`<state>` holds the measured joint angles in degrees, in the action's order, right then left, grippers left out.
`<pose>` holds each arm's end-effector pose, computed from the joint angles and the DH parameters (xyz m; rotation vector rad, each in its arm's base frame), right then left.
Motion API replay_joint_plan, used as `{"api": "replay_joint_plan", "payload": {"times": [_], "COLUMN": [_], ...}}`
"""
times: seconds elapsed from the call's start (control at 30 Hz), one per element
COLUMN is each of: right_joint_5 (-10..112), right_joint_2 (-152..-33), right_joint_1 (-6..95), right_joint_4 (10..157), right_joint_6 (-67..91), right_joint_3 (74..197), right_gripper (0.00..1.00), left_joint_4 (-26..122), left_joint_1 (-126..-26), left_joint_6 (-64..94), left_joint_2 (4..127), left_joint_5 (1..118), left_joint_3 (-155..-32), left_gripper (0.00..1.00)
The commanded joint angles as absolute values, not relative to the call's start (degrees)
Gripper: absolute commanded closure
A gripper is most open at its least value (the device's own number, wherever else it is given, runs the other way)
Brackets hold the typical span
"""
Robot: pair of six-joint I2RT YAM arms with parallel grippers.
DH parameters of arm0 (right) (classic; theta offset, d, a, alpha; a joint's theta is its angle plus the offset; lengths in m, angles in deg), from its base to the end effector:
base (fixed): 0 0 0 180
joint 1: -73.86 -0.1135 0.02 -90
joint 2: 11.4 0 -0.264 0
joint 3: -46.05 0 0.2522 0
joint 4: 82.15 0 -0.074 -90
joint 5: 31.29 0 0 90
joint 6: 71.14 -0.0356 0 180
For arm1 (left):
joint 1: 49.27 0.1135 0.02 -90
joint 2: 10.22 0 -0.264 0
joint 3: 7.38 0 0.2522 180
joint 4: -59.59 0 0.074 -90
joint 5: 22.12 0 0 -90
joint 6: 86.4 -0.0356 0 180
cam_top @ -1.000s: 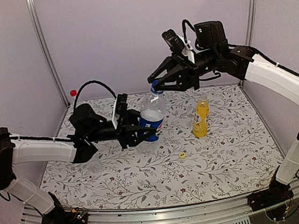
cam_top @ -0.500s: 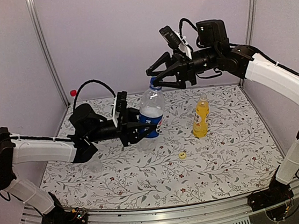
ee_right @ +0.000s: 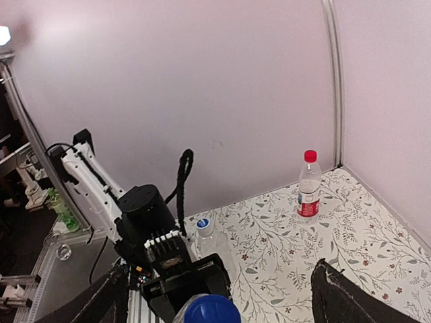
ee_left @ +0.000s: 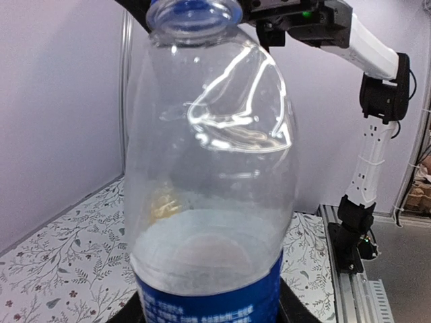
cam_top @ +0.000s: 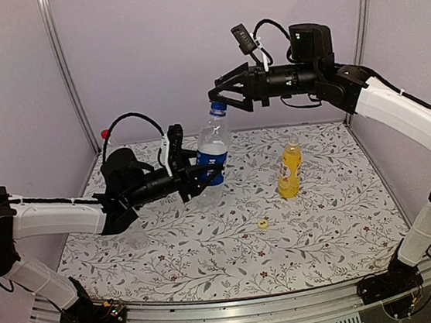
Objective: Unscrew the bottle caps
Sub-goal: Unscrew the bottle cap from the plastic bottle.
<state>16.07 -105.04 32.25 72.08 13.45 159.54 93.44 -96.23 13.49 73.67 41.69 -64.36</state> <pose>0.2633 0.2661 0.4523 -1.0966 1.4298 1.2197 0.2083 -0.2460 0.2747 0.8594 1.3107 -1.1249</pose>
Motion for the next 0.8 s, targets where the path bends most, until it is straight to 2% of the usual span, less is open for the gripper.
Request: {"api": "replay_joint_plan", "payload": {"times": [0.0,0.33,0.6,0.77], "right_joint_5": [35.4,40.2,38.1,36.9], "right_joint_2": [-102.8,-106.8,-108.9,-109.0], "right_joint_1": [31.0,28.3,27.5,27.4], "right_joint_4": [74.7,71.3,70.8,71.3], "right_joint_6": [0.5,-1.6,-1.9,-1.9], "right_joint_3": [158.8,161.6,161.7,161.5], "right_gripper": [0.08,0.13,0.24,0.37], "left_joint_4": [90.3,87.7,87.3,87.0], "left_joint_1": [-96.4,-97.5,-97.7,-97.8], "left_joint_6": [11.7,9.9,9.4,9.2], "left_joint_2": [71.7,70.5,70.2,70.2], "left_joint_5": [49.6,56.2,57.3,57.8], "left_joint_3": [-65.9,-66.1,-66.1,-66.1], "left_gripper": [0.58,0.57,0.57,0.57]}}
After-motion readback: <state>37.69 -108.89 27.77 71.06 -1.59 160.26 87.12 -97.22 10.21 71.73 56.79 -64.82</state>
